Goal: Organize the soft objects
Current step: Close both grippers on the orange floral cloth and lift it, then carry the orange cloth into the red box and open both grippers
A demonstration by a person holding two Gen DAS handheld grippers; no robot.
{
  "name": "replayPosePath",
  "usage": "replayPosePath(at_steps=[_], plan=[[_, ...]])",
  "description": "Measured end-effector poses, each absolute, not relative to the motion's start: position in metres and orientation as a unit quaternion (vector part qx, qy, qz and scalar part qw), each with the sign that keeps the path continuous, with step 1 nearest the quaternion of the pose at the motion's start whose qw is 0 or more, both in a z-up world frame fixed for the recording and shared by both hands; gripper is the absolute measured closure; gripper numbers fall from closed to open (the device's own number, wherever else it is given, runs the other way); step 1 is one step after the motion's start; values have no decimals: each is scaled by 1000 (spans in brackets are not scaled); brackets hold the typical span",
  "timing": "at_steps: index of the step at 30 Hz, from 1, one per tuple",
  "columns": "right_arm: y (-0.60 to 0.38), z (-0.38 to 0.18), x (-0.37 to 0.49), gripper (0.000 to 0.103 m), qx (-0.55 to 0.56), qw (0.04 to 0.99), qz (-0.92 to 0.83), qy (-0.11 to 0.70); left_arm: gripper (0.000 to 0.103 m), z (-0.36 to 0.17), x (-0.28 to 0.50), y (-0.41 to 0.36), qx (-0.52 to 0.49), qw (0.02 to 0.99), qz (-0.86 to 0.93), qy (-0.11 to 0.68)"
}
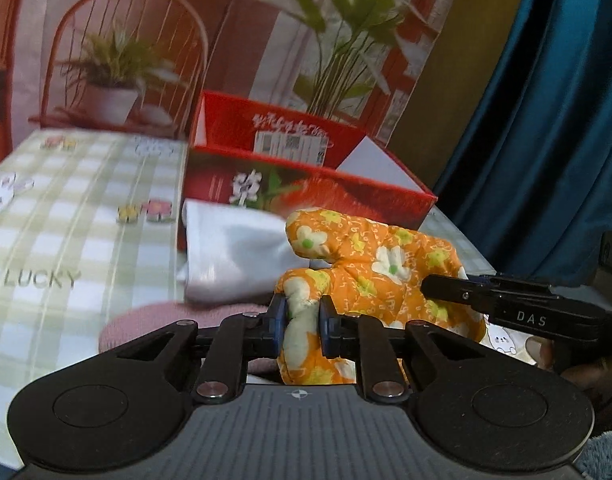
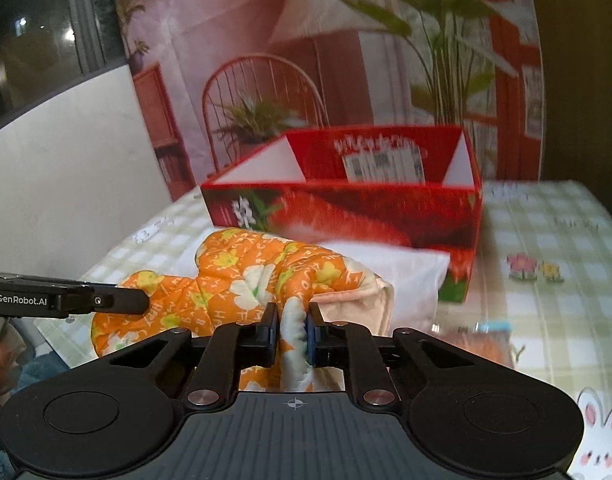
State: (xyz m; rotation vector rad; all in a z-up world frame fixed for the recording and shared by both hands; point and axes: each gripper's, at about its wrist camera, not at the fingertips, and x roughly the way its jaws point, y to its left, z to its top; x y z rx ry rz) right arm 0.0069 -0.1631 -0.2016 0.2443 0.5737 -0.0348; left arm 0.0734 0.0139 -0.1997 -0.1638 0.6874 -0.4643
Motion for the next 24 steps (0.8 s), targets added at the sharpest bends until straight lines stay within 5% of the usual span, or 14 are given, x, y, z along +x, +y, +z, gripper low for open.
replayPosePath(at_steps=[24], plan=[[-185, -141, 56, 93, 89, 970, -22, 225, 85, -143, 126, 4, -71, 937, -237, 248]])
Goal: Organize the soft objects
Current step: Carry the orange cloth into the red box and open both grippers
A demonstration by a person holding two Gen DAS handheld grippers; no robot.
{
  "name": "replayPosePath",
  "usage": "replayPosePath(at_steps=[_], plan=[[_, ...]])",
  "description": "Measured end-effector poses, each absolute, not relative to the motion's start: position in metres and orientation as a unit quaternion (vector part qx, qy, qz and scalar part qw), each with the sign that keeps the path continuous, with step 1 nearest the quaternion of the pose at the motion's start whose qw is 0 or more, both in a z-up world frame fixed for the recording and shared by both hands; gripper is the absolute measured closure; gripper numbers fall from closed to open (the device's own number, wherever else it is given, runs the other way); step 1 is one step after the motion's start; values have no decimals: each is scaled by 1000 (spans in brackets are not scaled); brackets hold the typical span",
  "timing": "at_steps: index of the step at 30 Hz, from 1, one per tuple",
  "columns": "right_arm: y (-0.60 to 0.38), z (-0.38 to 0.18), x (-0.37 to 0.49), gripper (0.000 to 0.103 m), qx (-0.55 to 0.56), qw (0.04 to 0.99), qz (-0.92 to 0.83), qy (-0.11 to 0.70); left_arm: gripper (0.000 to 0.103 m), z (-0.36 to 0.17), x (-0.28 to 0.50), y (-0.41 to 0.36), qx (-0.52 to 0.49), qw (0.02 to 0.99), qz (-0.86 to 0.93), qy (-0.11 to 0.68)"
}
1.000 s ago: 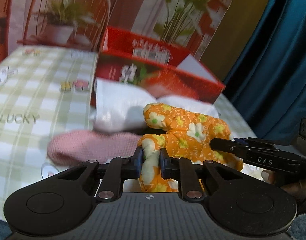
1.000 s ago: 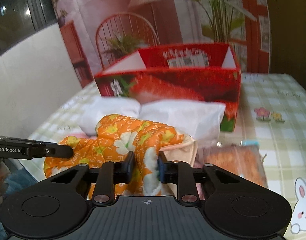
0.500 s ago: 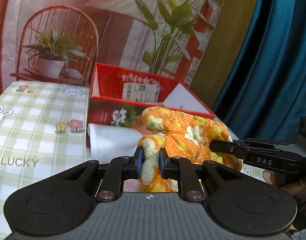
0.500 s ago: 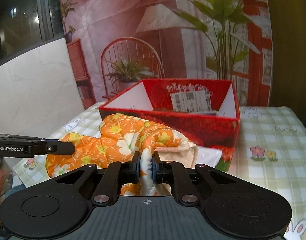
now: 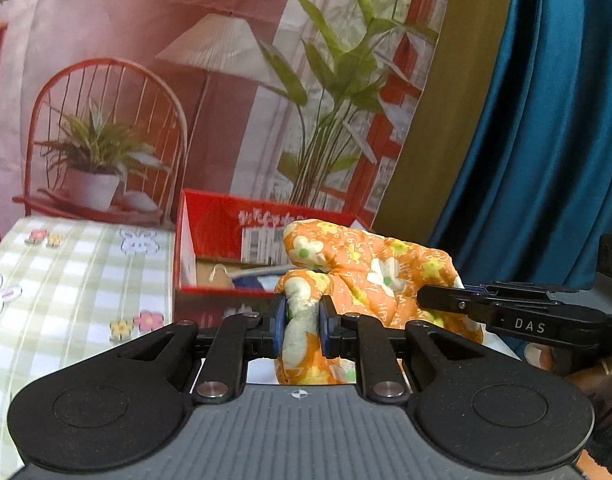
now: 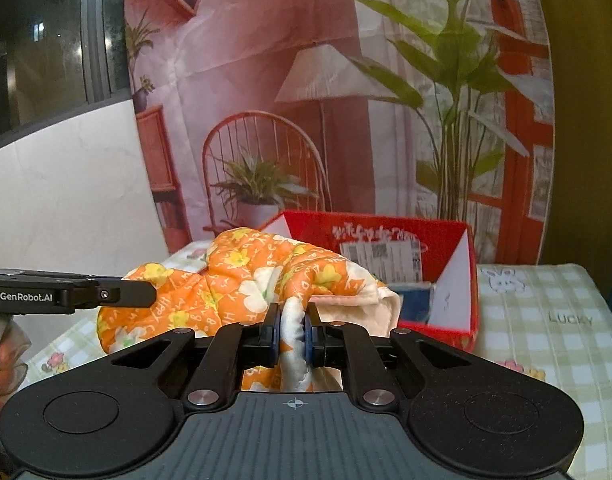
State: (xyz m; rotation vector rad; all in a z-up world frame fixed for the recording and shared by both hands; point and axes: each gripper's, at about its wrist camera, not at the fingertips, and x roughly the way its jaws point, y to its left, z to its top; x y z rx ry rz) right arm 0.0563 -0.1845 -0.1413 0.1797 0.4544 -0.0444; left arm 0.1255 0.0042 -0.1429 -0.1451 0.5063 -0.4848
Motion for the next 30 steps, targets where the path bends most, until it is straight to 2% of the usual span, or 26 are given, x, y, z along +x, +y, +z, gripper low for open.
replayPosePath(at_steps=[11, 18, 30], plan=[[-226, -115, 129, 93, 70, 971, -13, 227, 85, -125, 204, -1, -58, 943, -222, 243], [-254, -120, 198, 93, 51, 966, -23, 252, 85, -131, 268, -11, -47, 941, -196, 273], [-280, -175, 280, 91, 56, 924, -41, 376, 85, -177, 324, -19, -22, 917, -181, 356]])
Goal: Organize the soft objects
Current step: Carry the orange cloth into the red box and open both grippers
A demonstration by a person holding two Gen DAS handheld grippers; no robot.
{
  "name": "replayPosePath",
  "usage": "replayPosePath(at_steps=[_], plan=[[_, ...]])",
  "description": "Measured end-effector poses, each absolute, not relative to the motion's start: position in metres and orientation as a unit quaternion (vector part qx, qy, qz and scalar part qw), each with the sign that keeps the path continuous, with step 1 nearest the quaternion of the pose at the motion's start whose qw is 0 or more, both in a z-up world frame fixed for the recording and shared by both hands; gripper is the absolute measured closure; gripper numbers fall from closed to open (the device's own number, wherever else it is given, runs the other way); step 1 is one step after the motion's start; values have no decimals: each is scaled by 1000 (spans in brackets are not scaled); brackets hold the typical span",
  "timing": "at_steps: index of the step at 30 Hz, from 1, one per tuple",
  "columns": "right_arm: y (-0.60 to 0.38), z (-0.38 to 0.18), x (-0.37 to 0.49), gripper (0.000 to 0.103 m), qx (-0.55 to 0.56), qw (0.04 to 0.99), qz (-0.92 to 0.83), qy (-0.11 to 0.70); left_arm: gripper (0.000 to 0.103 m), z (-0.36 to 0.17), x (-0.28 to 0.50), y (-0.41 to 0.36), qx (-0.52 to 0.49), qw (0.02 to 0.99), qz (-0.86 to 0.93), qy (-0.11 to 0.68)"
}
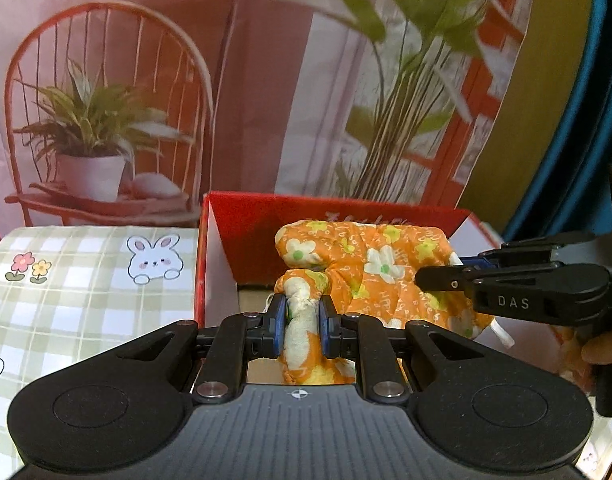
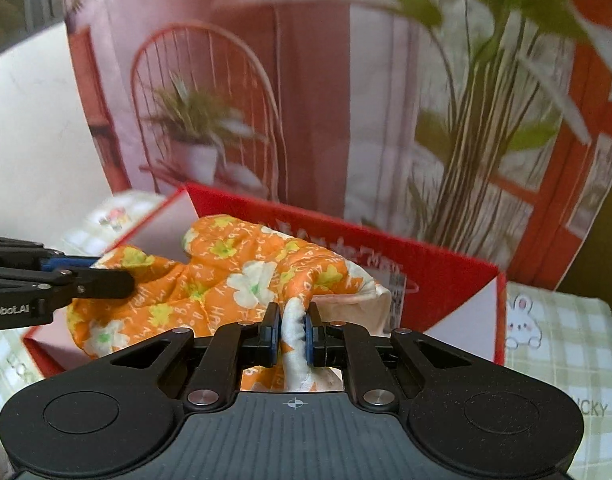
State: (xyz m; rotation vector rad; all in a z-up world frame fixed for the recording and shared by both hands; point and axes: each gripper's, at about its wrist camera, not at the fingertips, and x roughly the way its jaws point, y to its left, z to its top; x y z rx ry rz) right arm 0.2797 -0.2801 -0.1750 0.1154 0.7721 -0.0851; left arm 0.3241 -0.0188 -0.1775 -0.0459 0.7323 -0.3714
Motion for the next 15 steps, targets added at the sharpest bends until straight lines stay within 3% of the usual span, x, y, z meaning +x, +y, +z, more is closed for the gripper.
replayPosePath(at_steps=[8, 11, 13, 14, 15], plan=[[-277, -188, 301, 89, 44, 905, -48, 420, 85, -190, 335, -20, -10, 910, -179, 373], [-278, -190, 304, 74, 41, 902, -67, 424, 81, -190, 334, -18, -4, 915, -174, 365], [-281, -190, 303, 66, 50, 902, -81, 422, 68, -188, 332, -19, 6, 918, -165, 360], [-283, -189, 303, 60, 55, 901, -87, 421, 52, -187, 331, -18, 8, 920, -161, 358], [-285, -188, 302, 58, 57, 901, -93, 419, 45, -184, 330, -17, 7, 922, -160, 353]])
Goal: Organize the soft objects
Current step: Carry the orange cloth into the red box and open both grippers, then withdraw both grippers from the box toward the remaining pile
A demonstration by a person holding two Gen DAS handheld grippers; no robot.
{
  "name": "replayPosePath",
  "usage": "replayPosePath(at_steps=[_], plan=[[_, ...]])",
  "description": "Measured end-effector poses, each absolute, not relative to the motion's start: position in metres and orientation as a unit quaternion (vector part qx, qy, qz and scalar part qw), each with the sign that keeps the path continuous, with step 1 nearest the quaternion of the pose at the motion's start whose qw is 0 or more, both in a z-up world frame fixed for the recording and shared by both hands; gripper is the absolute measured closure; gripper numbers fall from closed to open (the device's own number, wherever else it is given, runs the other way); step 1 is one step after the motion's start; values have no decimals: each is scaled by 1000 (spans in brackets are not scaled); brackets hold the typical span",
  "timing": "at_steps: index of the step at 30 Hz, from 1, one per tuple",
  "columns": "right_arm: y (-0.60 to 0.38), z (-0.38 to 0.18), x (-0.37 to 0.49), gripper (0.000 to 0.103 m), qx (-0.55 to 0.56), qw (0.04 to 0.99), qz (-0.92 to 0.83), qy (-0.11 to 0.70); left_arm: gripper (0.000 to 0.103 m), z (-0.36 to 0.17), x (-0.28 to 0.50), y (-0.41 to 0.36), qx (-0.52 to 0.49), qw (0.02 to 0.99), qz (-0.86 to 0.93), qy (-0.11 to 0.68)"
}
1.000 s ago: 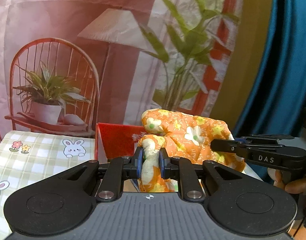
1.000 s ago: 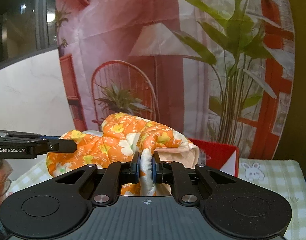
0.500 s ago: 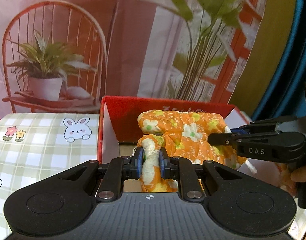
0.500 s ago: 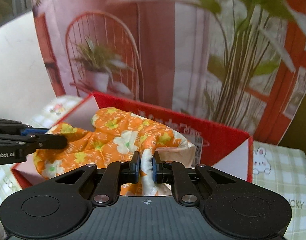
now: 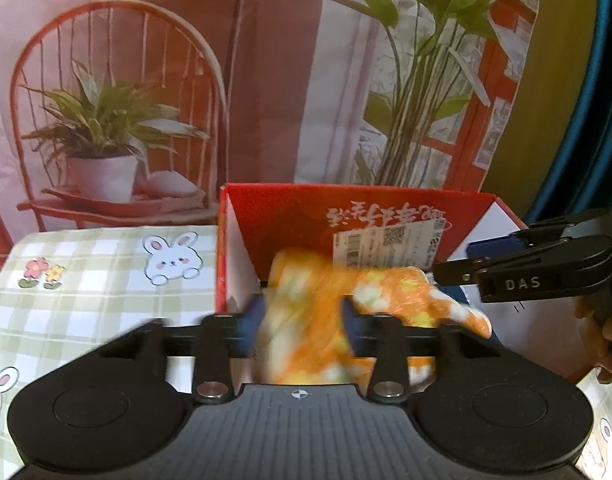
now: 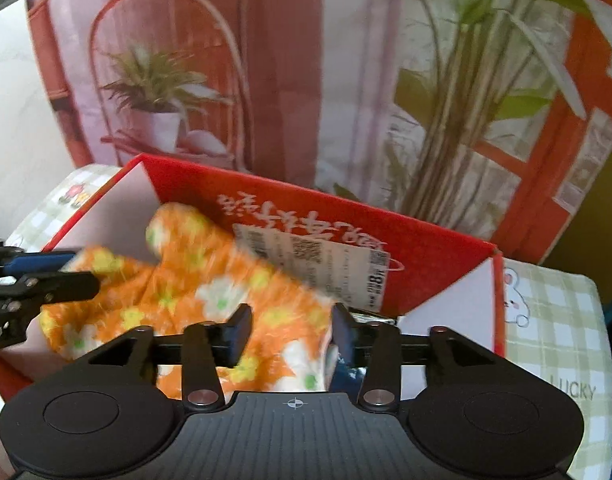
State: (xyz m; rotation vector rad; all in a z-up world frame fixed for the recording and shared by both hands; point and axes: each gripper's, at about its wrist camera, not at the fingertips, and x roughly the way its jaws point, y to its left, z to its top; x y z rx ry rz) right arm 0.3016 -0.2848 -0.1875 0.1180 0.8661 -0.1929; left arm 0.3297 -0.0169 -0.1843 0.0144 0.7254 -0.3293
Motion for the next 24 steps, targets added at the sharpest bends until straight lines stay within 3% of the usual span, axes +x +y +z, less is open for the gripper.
replayPosePath(at_steps=[5, 12, 18, 24], plan=[[-284, -181, 291, 54, 58, 903, -97, 414, 44, -175, 321, -17, 9, 924, -164, 345], [-267, -169, 262, 31, 53, 916, -87, 388, 5, -158, 300, -15, 12, 928, -162, 334], [-256, -162, 233, 0, 69, 925, -91, 363, 0, -152, 283, -10, 8, 927, -147, 346], [-249, -155, 208, 0, 69, 933, -87, 343, 0, -147, 257, -11, 3, 927, -144, 346]])
